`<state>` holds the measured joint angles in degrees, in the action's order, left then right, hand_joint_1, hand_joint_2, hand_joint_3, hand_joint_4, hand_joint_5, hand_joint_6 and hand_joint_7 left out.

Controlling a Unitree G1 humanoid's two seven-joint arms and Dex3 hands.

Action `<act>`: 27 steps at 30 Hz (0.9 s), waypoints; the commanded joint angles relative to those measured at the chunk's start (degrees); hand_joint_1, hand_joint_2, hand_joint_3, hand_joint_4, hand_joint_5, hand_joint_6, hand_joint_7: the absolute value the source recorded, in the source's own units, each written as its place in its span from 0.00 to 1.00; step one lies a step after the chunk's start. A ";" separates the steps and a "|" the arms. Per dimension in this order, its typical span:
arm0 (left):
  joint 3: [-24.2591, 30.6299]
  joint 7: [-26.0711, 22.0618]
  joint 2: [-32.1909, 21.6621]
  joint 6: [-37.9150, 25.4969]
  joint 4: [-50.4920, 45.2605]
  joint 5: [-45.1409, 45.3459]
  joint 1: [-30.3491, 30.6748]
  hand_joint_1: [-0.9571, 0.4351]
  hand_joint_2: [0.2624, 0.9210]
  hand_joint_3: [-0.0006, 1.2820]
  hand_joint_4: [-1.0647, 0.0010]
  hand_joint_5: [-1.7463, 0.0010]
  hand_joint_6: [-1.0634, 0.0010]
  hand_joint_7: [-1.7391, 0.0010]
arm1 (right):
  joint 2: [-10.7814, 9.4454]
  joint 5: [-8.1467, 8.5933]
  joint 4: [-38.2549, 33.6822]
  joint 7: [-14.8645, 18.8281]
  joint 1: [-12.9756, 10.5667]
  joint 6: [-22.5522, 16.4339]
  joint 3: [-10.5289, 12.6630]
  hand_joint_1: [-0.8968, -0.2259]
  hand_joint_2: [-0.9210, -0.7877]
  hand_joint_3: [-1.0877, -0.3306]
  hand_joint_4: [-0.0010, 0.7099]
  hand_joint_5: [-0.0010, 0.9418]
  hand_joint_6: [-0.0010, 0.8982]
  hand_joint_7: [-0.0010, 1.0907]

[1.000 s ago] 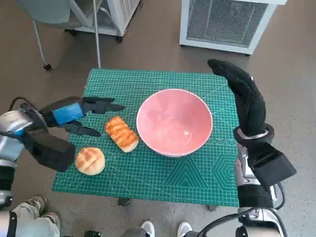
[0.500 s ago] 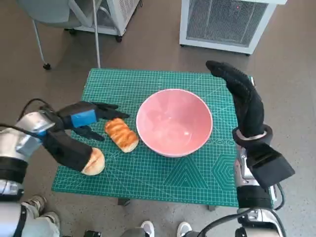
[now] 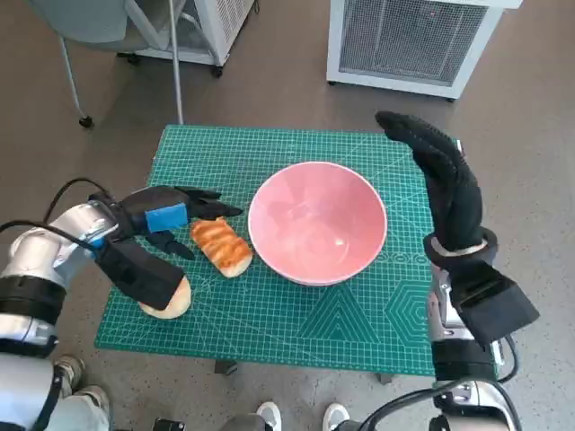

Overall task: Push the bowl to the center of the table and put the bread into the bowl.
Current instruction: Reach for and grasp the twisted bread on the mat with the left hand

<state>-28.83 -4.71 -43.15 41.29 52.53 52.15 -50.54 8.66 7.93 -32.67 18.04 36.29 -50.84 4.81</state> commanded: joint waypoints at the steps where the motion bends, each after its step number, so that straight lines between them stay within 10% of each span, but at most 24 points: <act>1: -2.75 1.60 1.73 -2.21 1.52 2.53 -1.02 0.51 0.74 0.00 0.71 0.99 0.63 1.00 | 0.12 0.57 -0.28 0.26 -1.47 0.81 0.16 0.34 0.00 0.36 0.33 0.00 0.00 0.57; 16: -8.36 4.32 6.90 -6.69 8.85 5.21 -2.35 0.57 0.84 0.02 0.68 0.99 0.60 0.99 | 0.23 1.20 -0.47 0.56 -1.57 0.63 0.08 0.34 0.00 0.36 0.34 0.01 0.00 0.57; 27: -10.80 2.66 10.06 -8.94 15.46 4.07 -2.34 0.61 0.99 0.08 0.46 0.96 0.39 0.94 | 0.16 1.42 -0.55 0.58 -1.62 0.65 0.16 0.35 0.00 0.36 0.35 0.01 0.00 0.57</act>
<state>-38.10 -0.76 -33.98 32.16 65.95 55.93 -54.09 8.76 8.90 -32.68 18.15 35.86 -50.84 4.82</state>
